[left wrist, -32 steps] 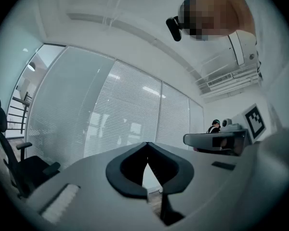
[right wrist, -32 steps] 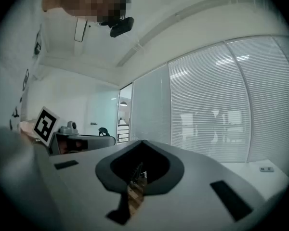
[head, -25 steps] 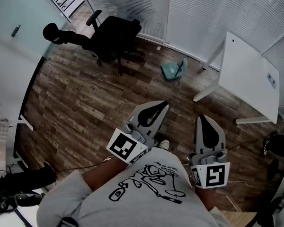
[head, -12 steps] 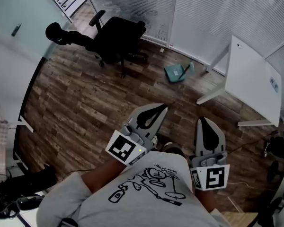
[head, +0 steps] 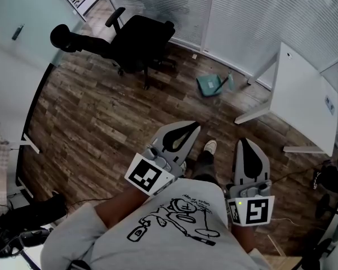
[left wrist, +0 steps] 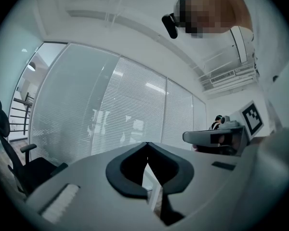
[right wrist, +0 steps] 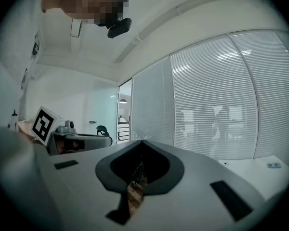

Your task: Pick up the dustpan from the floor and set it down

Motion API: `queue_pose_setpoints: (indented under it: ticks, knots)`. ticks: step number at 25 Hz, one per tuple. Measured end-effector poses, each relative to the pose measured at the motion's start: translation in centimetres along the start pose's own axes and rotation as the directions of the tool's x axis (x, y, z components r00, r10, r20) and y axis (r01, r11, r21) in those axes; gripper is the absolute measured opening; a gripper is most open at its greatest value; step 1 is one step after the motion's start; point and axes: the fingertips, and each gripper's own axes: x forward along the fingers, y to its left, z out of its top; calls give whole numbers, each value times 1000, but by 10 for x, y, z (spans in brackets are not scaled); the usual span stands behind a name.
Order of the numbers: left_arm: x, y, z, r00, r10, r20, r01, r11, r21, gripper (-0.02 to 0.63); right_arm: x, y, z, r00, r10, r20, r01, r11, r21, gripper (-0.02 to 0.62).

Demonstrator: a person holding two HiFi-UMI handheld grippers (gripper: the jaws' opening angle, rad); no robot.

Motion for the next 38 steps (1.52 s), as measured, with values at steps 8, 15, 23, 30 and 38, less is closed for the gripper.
queue_pose_setpoints:
  ticks: [8, 15, 23, 30, 38]
  knots:
    - [79, 7, 8, 1000, 20, -5, -20, 1000, 12, 2, 31, -77, 5, 1000, 0, 14, 0, 1000, 1, 3]
    - [162, 8, 9, 999, 37, -12, -37, 999, 11, 2, 56, -156, 4, 1000, 11, 8, -11, 1000, -4, 3]
    - [234, -3, 0, 997, 72, -30, -72, 997, 19, 2, 69, -232, -6, 999, 34, 1, -34, 999, 20, 3]
    - [265, 11, -8, 990, 134, -39, -134, 991, 6, 2, 92, -264, -18, 997, 80, -21, -79, 996, 29, 3]
    - [288, 46, -14, 985, 162, -52, -163, 987, -8, 2, 138, -273, -26, 993, 114, -34, -112, 993, 46, 3]
